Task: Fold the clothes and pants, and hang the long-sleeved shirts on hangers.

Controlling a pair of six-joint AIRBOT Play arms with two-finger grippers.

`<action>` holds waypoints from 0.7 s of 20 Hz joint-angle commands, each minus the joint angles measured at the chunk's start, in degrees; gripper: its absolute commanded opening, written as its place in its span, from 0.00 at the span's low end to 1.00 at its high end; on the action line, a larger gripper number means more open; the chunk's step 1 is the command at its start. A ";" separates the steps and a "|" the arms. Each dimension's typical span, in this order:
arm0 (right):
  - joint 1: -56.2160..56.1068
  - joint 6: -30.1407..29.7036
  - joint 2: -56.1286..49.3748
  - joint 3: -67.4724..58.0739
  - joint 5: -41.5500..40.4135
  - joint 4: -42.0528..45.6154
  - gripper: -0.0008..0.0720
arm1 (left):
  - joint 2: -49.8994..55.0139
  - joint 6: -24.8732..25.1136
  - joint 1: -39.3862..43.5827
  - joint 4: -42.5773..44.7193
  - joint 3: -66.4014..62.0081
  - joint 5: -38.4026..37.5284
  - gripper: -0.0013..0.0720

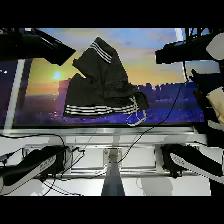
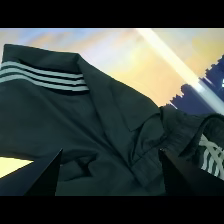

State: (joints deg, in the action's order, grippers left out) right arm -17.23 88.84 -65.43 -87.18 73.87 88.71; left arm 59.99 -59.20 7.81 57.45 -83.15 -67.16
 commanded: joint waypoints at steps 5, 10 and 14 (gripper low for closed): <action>1.29 -6.67 -0.13 -0.02 -4.74 4.24 0.05 | -0.04 -0.02 -0.04 -1.18 0.00 0.02 0.96; 14.14 -14.19 -2.36 2.58 2.80 5.14 0.05 | -0.04 -0.02 -0.04 -6.23 0.02 -0.02 0.96; 25.90 -15.06 -2.71 19.45 4.33 -8.00 0.05 | -0.02 -0.02 -0.02 -8.68 0.02 -0.07 0.96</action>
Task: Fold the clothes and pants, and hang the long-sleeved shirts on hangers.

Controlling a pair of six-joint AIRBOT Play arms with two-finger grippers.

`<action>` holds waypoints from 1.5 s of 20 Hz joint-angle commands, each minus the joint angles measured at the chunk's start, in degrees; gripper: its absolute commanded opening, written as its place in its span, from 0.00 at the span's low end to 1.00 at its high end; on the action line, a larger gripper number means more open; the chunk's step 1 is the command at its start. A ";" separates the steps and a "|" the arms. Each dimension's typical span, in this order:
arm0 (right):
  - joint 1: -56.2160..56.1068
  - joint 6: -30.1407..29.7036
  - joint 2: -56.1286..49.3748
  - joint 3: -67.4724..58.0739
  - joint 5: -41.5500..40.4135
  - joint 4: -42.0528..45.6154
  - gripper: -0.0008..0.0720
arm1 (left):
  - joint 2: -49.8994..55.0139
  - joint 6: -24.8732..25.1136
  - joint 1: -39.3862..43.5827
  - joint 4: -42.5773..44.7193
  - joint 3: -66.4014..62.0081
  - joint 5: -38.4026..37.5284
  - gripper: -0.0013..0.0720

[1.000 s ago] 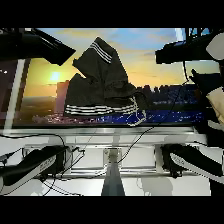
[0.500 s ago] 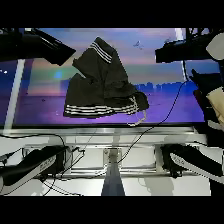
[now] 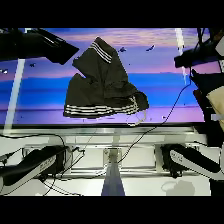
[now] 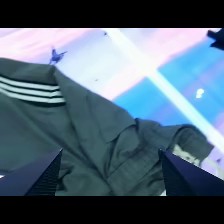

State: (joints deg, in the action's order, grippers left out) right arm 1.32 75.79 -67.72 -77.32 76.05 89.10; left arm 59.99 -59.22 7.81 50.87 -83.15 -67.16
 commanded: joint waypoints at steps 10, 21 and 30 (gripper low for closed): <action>1.99 -17.22 -3.04 36.13 -10.80 -29.29 0.81 | 3.17 -3.10 -0.11 11.19 0.39 -7.52 0.94; -7.08 -25.09 -7.78 33.75 -22.34 -26.97 0.82 | 10.08 -3.41 -1.81 14.32 0.39 -13.57 0.83; -7.08 -45.11 -7.76 31.41 -17.68 -32.02 0.82 | 10.08 -3.41 -15.32 14.29 0.39 -18.47 0.87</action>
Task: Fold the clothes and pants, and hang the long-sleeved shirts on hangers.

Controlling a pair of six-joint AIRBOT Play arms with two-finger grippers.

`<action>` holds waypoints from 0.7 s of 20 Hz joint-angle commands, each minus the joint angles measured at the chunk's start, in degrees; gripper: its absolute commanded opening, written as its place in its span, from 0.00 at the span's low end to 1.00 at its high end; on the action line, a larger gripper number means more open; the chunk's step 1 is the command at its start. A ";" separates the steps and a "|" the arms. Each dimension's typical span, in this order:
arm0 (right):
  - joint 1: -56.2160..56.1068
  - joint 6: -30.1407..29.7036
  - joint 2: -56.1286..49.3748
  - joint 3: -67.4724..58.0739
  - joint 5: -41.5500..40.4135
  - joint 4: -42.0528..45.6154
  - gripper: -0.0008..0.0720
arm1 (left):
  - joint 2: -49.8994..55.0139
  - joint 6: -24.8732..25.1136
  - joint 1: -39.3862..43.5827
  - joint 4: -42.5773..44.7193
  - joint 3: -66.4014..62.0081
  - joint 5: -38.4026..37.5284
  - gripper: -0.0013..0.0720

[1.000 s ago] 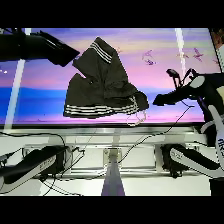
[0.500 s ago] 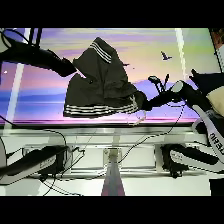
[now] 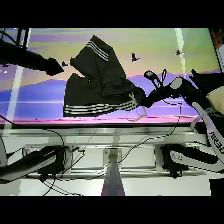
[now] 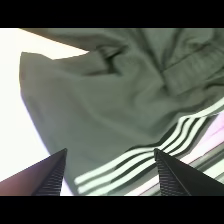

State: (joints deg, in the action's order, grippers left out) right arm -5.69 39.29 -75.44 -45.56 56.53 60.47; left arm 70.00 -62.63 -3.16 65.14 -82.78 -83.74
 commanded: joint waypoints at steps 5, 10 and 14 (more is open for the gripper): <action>-0.07 -9.20 -0.04 -0.33 8.33 -4.83 0.67 | 0.11 0.02 -12.55 -0.02 4.92 -2.16 0.87; -0.07 -6.29 -0.07 -0.33 10.84 -4.76 0.44 | 0.15 2.84 -19.54 0.02 19.71 -2.40 0.87; -0.09 -5.27 -0.11 0.04 10.91 -5.22 0.46 | 2.34 3.52 -25.38 0.00 26.43 -2.47 0.87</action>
State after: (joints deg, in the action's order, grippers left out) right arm -5.76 33.19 -75.48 -45.74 66.67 55.64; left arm 71.16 -60.03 -24.67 65.21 -61.32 -86.00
